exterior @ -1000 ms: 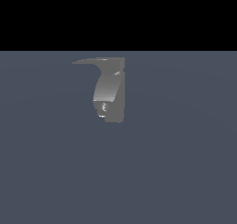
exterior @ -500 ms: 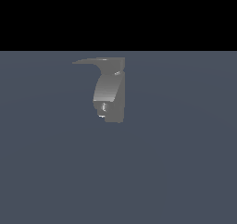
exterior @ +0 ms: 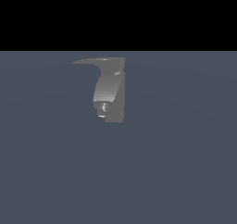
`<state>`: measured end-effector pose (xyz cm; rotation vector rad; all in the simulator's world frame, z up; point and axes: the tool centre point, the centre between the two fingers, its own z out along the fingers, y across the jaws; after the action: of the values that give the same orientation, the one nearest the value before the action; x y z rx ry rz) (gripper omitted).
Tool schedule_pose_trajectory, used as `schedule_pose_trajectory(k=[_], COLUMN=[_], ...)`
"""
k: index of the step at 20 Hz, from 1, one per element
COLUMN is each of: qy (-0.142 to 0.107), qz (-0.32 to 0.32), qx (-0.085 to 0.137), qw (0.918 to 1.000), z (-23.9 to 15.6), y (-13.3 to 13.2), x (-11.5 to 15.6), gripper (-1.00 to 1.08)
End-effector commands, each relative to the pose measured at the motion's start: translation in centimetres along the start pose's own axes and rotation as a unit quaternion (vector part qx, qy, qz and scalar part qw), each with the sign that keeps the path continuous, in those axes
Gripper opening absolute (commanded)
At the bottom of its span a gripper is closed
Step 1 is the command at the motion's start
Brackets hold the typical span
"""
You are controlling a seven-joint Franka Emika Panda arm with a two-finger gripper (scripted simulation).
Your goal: Turn on the faucet by rotating a designated handle.
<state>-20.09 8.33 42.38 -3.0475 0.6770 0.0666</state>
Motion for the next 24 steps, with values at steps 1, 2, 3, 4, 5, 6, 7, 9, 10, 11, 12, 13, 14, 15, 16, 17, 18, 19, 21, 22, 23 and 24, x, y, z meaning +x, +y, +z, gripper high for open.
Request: schedule_pose_trajectory(k=[1,2,3,4,5,6,7,9,10,11,12,13,14,15,16,17,18,19,21,22,23,24], qy=[0.0,0.001,0.001,0.001,0.001,0.001,0.002,0.002,0.002,0.002,0.003,0.003,0.003,0.003,0.004,0.004,0.004,0.004,0.005,0.005,0.005,0.005], qz=[0.026,0.036,0.045,0.055,0.065,0.075,0.085,0.105,0.115,0.124,0.134,0.144,0.154,0.163,0.173,0.182,0.192,0.201,0.22,0.229,0.238,0.247], qx=[0.001,0.001,0.002,0.002,0.002,0.003,0.003,0.004,0.004,0.005,0.005,0.005,0.006,0.006,0.006,0.007,0.007,0.007,0.008,0.008,0.008,0.009], qw=[0.9997,0.9994,0.999,0.9985,0.9979,0.9972,0.9964,0.9945,0.9934,0.9922,0.9909,0.9896,0.9881,0.9866,0.9849,0.9832,0.9814,0.9795,0.9755,0.9734,0.9711,0.9688], z=[0.7,0.9,1.2,1.5,1.7,2.0,2.2,2.7,3.0,3.2,3.5,3.7,4.0,4.2,4.5,4.7,5.0,5.2,5.7,5.9,6.1,6.4], y=[-1.4,-1.9,-2.4,-2.9,-3.5,-4.0,-4.5,-5.5,-6.0,-6.5,-6.9,-7.4,-7.9,-8.3,-8.8,-9.2,-9.6,-10.0,-10.8,-11.2,-11.6,-12.0], x=[0.4,0.6,0.8,1.0,1.2,1.5,1.7,2.3,2.5,2.8,3.1,3.4,3.7,4.1,4.4,4.7,5.1,5.4,6.2,6.6,7.0,7.3], gripper=[-1.0,-1.0,-1.0,-1.0,-1.0,-1.0,-1.0,-1.0,-1.0,-1.0,-1.0,-1.0,-1.0,-1.0,-1.0,-1.0,-1.0,-1.0,-1.0,-1.0,-1.0,-1.0])
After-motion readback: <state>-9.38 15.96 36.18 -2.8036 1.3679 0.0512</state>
